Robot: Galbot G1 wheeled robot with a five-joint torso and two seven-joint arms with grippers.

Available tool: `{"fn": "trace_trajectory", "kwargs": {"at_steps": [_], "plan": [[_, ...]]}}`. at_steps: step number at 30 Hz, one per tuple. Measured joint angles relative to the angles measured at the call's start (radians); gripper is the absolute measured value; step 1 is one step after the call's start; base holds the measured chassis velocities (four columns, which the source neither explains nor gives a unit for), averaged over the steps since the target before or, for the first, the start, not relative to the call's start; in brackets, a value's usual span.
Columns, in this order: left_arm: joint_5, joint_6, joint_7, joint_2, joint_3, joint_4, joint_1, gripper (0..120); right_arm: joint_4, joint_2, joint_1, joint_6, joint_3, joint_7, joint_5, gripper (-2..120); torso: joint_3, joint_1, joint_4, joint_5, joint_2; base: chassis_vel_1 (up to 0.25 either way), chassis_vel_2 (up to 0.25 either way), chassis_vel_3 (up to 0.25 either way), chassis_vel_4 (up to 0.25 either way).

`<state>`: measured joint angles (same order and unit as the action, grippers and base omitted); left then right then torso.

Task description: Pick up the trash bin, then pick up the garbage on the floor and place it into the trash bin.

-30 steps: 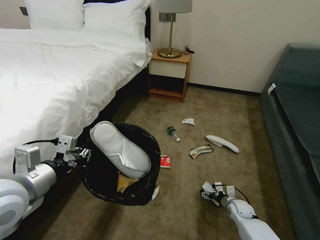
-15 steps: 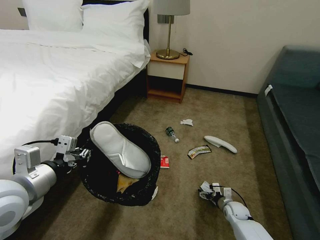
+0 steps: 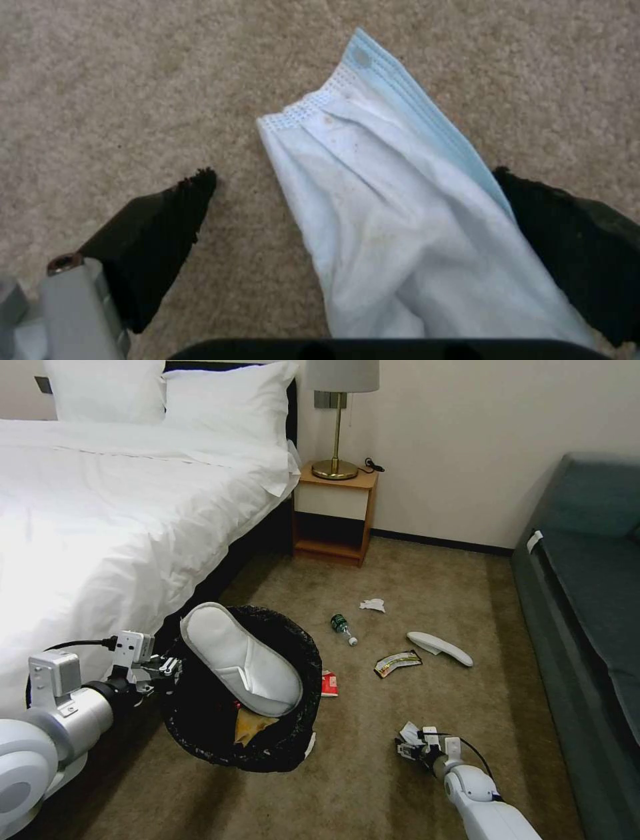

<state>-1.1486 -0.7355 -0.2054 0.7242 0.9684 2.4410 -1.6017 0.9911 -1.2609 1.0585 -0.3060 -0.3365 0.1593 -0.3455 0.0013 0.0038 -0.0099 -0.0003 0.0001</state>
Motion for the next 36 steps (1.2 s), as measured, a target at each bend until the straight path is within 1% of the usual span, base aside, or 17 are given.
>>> {"fn": "trace_trajectory", "kwargs": {"at_steps": [8, 14, 20, 23, 24, 25, 27, 30, 32, 33, 34, 35, 36], "plan": [[-0.001, 0.0, 0.0, 0.0, 0.0, 0.001, -0.001, 1, 0.0, 0.002, 0.008, 0.001, -0.003, 0.006, 0.0, 100, 0.0, 0.0, 0.0005, 0.0004, 0.0, 0.0, 0.0, 0.0, 0.0], [-0.001, 0.0, 0.0, 0.001, 0.0, 0.004, -0.002, 1, 0.002, 0.004, 0.012, 0.002, -0.004, 0.008, -0.004, 100, 0.0, 0.0, 0.0006, 0.0005, 0.0, 0.0, 0.0, 0.0, 0.0], [-0.001, 0.0, 0.0, 0.0, 0.0, 0.006, -0.003, 1, 0.036, 0.013, 0.024, 0.002, -0.004, 0.006, -0.012, 100, 0.001, 0.0, 0.0003, 0.0011, -0.001, 0.0, 0.0, 0.0, 0.0], [-0.001, 0.0, -0.001, -0.001, 0.0, 0.007, -0.005, 1, 0.06, 0.019, 0.034, 0.002, -0.004, 0.005, -0.019, 93, 0.001, 0.0, -0.0003, 0.0011, -0.001, 0.0, 0.0, 0.0, 0.0], [-0.001, 0.0, -0.001, -0.001, 0.0, 0.007, -0.005, 1, 0.06, 0.019, 0.034, 0.002, -0.004, 0.005, -0.019, 93, 0.001, 0.0, -0.0003, 0.0011, -0.001, 0.0, 0.0, 0.0, 0.0], [-0.001, 0.0, -0.001, -0.002, 0.0, 0.008, -0.005, 1, 0.068, 0.023, 0.037, 0.001, -0.004, 0.005, -0.021, 90, 0.001, 0.0, -0.0003, 0.0011, -0.001, 0.0, 0.0, 0.0, 0.0], [-0.001, 0.0, -0.001, -0.003, 0.0, 0.008, -0.005, 1, 0.072, 0.024, 0.038, 0.0, -0.004, 0.005, -0.022, 88, 0.001, 0.0, -0.0003, 0.0011, -0.001, 0.0, 0.0, 0.0, 0.0], [-0.002, 0.0, -0.003, -0.005, 0.0, 0.009, -0.005, 1, 0.088, 0.03, 0.043, -0.005, -0.004, 0.005, -0.027, 77, 0.0, 0.0, -0.0006, 0.0005, -0.001, 0.0, 0.0, 0.0, 0.0], [-0.003, 0.0, -0.003, -0.005, 0.0, 0.009, -0.005, 1, 0.096, 0.031, 0.045, -0.007, -0.004, 0.005, -0.03, 75, 0.0, 0.0, -0.0006, 0.0005, -0.001, 0.0, 0.0, 0.0, 0.0], [-0.004, 0.0, -0.004, -0.005, 0.0, 0.009, -0.005, 1, 0.108, 0.034, 0.049, -0.008, -0.004, 0.005, -0.032, 72, 0.0, 0.0, -0.0002, 0.0008, -0.001, 0.0, 0.0, 0.0, 0.0], [-0.004, 0.0, -0.004, -0.005, 0.0, 0.009, -0.005, 1, 0.108, 0.034, 0.049, -0.008, -0.004, 0.005, -0.032, 72, 0.0, 0.0, -0.0002, 0.0008, -0.001, 0.0, 0.0, 0.0, 0.0], [-0.005, 0.0, -0.004, -0.004, 0.0, 0.009, -0.005, 1, 0.133, 0.037, 0.059, -0.013, -0.001, 0.007, -0.037, 67, 0.001, 0.0, 0.0011, 0.0023, -0.001, 0.0, 0.0, 0.0, 0.0], [-0.005, 0.0, -0.004, -0.004, 0.0, 0.009, -0.005, 1, 0.133, 0.037, 0.059, -0.013, -0.001, 0.007, -0.037, 67, 0.001, 0.0, 0.0011, 0.0023, -0.001, 0.0, 0.0, 0.0, 0.0]]}}
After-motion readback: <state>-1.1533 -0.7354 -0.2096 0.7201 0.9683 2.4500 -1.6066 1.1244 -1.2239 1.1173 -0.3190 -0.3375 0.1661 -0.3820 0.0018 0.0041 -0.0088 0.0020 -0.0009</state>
